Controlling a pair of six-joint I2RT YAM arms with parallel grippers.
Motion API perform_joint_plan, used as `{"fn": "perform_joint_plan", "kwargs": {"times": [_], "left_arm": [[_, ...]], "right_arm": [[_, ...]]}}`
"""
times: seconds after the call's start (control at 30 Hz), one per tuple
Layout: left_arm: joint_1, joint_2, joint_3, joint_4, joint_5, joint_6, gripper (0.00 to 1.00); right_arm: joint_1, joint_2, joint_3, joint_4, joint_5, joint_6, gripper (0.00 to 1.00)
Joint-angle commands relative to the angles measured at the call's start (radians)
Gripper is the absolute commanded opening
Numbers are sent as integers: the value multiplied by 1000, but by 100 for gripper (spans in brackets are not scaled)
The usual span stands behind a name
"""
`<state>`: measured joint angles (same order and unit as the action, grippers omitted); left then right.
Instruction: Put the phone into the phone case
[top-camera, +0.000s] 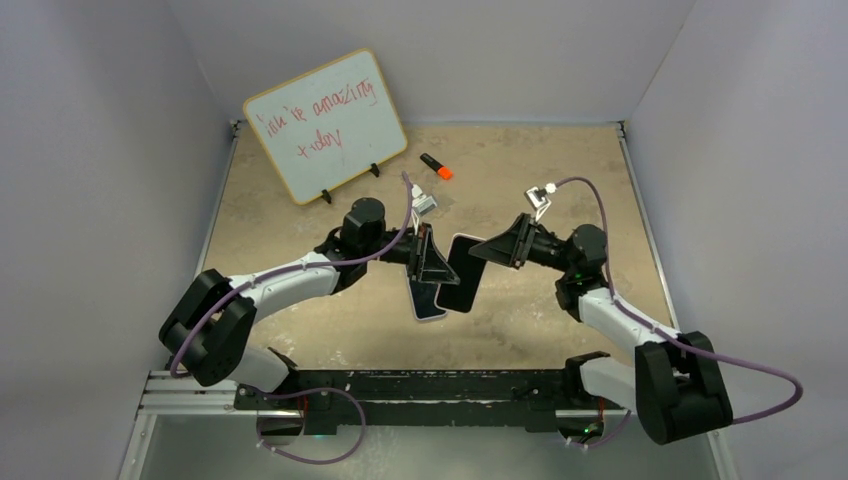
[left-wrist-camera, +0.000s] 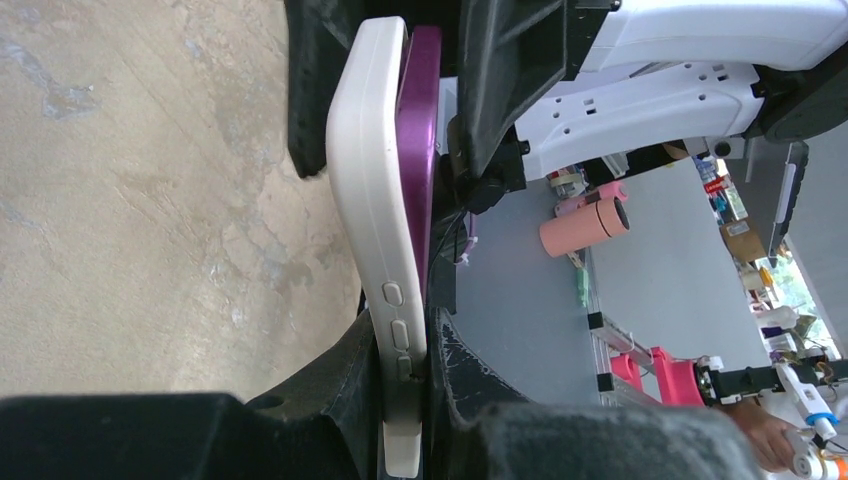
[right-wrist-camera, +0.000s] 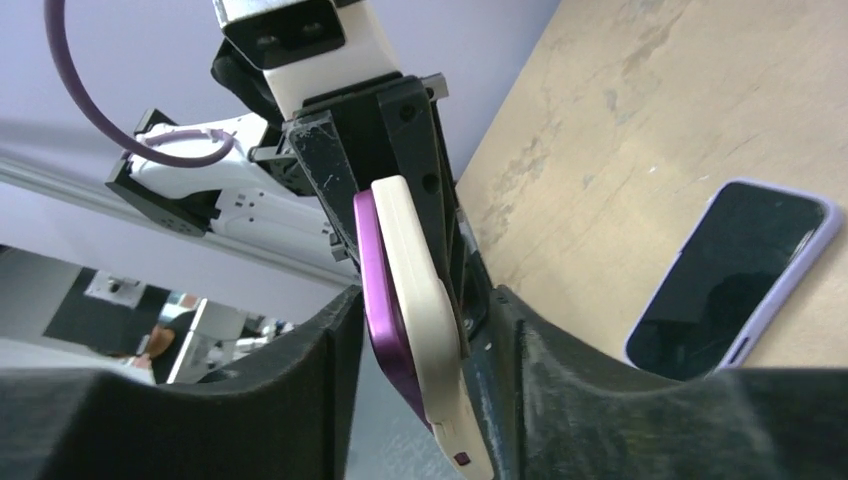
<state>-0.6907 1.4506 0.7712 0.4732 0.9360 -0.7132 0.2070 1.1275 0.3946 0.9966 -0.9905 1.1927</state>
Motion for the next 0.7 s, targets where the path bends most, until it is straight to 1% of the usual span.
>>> {"fn": "perform_joint_plan", "kwargs": {"times": [0.0, 0.03, 0.07, 0.1, 0.13, 0.2, 0.23, 0.27, 0.43, 0.5, 0.57, 0.67], "left_arm": [[-5, -28, 36, 4, 10, 44, 0], [-4, -32, 40, -24, 1, 60, 0], [-5, -36, 44, -50, -9, 76, 1], [-5, -45, 48, -82, -18, 97, 6], [-3, -58, 58, -134, -34, 125, 12], [0, -86, 87, -253, -88, 211, 27], [1, -101, 92, -283, -109, 224, 33], [2, -114, 90, -293, -113, 226, 36], [6, -139, 83, -282, -115, 212, 38], [11, -145, 92, -322, -143, 225, 39], [17, -172, 97, -350, -176, 226, 46], [29, -228, 85, -320, -198, 181, 61]], "right_arm": [[63, 28, 24, 89, -19, -12, 40], [75, 36, 23, 89, -8, -13, 30], [83, 41, 19, 93, 6, -13, 14], [84, 45, 13, 102, 19, -13, 3], [84, 46, 6, 116, 27, -9, 0], [86, 47, -6, 146, 40, 10, 0], [87, 46, -10, 169, 41, 22, 0], [87, 43, -12, 191, 41, 34, 0], [96, 36, -11, 223, 38, 43, 0], [101, 44, -13, 259, 20, 65, 0], [103, 48, -23, 309, 3, 92, 0], [108, 56, -40, 370, -10, 129, 0]]}}
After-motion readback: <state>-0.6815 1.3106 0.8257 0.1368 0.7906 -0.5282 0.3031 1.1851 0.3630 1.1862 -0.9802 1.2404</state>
